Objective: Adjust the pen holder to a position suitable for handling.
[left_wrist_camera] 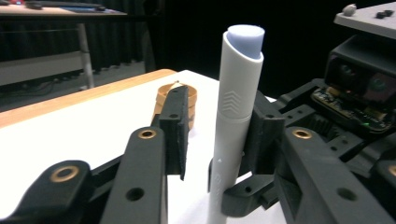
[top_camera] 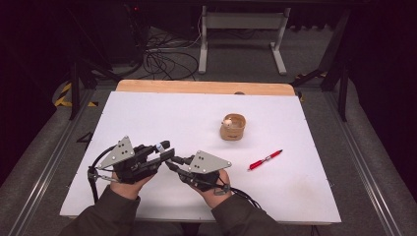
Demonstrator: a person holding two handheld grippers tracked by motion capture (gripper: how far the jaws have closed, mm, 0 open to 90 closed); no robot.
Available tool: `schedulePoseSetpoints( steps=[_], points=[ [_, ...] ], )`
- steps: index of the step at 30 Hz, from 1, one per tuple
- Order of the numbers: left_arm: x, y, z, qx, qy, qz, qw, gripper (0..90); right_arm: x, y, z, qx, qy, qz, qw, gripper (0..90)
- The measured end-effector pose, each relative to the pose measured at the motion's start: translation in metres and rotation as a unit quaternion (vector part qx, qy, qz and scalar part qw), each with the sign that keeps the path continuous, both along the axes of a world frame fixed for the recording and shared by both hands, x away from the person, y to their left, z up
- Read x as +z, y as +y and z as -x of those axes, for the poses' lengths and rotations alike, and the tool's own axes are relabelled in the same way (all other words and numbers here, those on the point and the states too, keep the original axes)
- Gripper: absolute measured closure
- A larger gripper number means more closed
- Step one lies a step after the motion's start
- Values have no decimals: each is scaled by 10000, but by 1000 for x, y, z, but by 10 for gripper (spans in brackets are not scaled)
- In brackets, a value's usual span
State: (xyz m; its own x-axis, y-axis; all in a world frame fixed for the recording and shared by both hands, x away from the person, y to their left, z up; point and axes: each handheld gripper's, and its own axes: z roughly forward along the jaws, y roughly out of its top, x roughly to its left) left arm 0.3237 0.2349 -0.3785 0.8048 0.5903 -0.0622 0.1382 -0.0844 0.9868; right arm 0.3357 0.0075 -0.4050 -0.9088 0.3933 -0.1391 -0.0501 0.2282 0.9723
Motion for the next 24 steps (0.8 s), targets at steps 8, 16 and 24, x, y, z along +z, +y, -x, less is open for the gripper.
schedulePoseSetpoints(
  steps=[8, 16, 24],
  points=[
    [1, 2, -1, 139, 13, -16, 9999, 536, 3, -6, -4, -112, -51, -62, 9999, 793],
    [2, 2, 0, 164, -18, -77, 9998, 457, 6, -20, -15, -369, -53, -175, 9992, 793],
    [2, 3, -1, 174, 2, -91, 9998, 400, 13, -38, -29, -726, -95, -347, 9967, 794]
  ],
)
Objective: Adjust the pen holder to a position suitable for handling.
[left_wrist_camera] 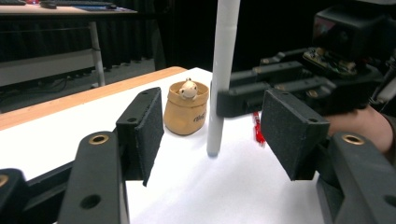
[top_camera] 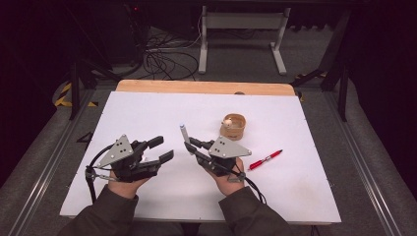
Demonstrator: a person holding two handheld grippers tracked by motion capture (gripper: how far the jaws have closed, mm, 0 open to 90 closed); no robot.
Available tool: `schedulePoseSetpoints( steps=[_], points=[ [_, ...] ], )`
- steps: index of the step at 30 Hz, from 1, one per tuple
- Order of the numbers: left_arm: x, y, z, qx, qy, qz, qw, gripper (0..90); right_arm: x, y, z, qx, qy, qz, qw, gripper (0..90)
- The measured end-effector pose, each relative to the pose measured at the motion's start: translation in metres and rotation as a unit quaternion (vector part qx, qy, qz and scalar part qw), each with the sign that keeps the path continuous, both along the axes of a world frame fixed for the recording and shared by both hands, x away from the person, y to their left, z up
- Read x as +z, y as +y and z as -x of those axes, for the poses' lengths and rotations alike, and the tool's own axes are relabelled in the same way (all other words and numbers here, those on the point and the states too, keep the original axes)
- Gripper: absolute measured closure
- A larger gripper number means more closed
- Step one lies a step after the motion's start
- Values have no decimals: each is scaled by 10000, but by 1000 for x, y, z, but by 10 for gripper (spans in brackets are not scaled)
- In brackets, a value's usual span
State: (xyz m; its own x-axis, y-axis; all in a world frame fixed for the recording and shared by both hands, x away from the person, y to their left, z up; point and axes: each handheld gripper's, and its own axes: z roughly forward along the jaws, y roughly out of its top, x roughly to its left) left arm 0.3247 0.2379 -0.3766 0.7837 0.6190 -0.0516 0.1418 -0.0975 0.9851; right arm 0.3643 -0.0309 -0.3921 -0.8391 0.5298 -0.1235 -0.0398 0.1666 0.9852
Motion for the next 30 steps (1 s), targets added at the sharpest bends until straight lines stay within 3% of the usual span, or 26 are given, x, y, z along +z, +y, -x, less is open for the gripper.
schedulePoseSetpoints(
  steps=[17, 24, 30],
  points=[
    [-2, 0, -2, 9, 23, -25, 10000, 340, 10, -35, -26, -605, -168, -371, 9973, 793],
    [-3, 0, -2, 25, 29, -19, 10000, 333, 13, -50, -33, -895, -249, -483, 9945, 793],
    [-5, 1, -2, 18, 63, 0, 10000, 330, 13, -66, -43, -1264, -226, -586, 9900, 793]
  ],
)
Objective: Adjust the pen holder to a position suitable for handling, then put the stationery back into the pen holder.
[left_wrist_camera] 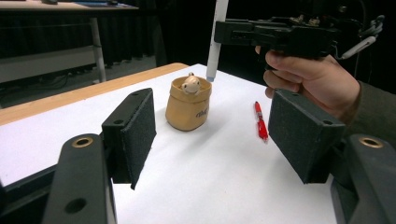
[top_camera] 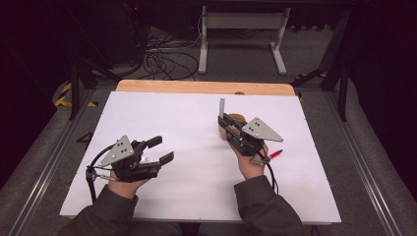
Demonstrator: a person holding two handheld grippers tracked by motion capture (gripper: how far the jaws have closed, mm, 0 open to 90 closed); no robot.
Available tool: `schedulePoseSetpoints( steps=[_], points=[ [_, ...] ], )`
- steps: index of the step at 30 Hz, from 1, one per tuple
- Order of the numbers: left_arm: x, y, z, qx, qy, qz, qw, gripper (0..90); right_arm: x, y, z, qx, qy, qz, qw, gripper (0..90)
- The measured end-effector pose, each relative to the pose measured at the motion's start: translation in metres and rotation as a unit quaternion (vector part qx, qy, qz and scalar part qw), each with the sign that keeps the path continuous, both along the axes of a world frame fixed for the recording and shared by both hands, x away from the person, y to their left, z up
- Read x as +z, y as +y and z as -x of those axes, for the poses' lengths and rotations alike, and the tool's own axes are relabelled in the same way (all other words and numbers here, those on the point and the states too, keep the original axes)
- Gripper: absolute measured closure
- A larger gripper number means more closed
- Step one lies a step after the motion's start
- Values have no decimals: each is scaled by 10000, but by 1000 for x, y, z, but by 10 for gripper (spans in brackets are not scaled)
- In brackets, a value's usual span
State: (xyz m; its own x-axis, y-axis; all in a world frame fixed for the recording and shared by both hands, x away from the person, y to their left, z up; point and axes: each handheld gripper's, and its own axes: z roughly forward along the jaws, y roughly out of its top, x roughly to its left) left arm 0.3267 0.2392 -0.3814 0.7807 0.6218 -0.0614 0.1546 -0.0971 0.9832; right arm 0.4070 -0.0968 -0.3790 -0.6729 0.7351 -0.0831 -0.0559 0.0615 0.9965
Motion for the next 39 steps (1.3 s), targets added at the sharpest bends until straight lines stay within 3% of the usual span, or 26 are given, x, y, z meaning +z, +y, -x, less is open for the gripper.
schedulePoseSetpoints(
  steps=[5, 9, 19, 26, 39],
  points=[
    [0, 3, 0, 29, -31, -19, 10000, 328, -3, -14, -9, -372, 39, -95, 9993, 793],
    [1, 4, 1, 54, -41, -1, 10000, 328, -4, -20, -12, -514, 24, -122, 9986, 793],
    [3, 1, 3, 51, -82, -48, 9999, 328, -17, -28, -23, -1050, -1, -37, 9945, 792],
    [2, 0, 3, 52, -102, -55, 9999, 328, -24, -29, -27, -1225, -69, 83, 9924, 792],
    [3, 1, 4, 55, -100, -61, 9999, 328, -37, -30, -37, -1394, 245, 90, 9899, 791]
  ],
)
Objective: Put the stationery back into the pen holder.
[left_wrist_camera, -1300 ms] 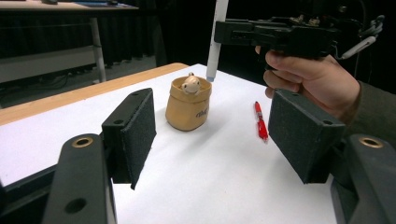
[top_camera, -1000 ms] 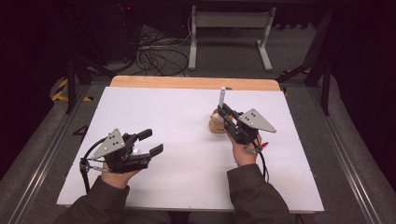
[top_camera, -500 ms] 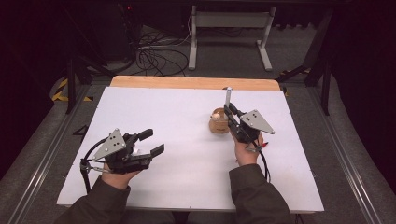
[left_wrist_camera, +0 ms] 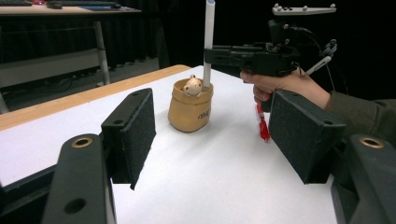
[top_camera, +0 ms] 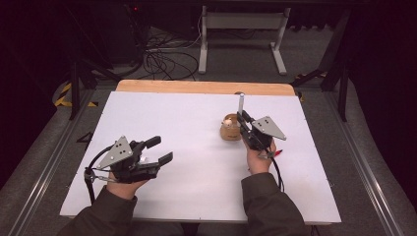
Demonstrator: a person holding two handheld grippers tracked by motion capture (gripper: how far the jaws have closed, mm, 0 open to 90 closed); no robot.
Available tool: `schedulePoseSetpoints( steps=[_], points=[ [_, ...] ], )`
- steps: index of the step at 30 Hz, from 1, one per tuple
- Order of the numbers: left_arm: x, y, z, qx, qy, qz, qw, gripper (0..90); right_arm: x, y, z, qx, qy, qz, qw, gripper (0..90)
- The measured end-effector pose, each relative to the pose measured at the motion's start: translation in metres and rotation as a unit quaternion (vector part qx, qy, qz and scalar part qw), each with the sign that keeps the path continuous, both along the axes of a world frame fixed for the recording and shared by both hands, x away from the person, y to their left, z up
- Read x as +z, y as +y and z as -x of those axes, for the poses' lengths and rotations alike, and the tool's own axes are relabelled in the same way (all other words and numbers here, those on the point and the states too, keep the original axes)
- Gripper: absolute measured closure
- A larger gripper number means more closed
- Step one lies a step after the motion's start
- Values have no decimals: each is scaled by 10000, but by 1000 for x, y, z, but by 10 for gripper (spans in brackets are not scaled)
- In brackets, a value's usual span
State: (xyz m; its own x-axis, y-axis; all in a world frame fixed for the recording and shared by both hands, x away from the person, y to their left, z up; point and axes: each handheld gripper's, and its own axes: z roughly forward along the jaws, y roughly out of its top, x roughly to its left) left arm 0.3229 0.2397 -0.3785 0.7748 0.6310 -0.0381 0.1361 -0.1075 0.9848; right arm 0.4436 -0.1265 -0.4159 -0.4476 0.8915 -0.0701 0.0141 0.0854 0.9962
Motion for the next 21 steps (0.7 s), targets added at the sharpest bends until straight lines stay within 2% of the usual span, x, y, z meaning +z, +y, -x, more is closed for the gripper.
schedulePoseSetpoints(
  steps=[9, 21],
  points=[
    [0, 0, 0, -2, -7, -5, 10000, 328, -9, 0, -6, -51, 228, 73, 9997, 789],
    [0, 0, 1, 2, -5, 0, 10000, 328, -16, 0, -8, -119, 644, 96, 9978, 785]
  ],
)
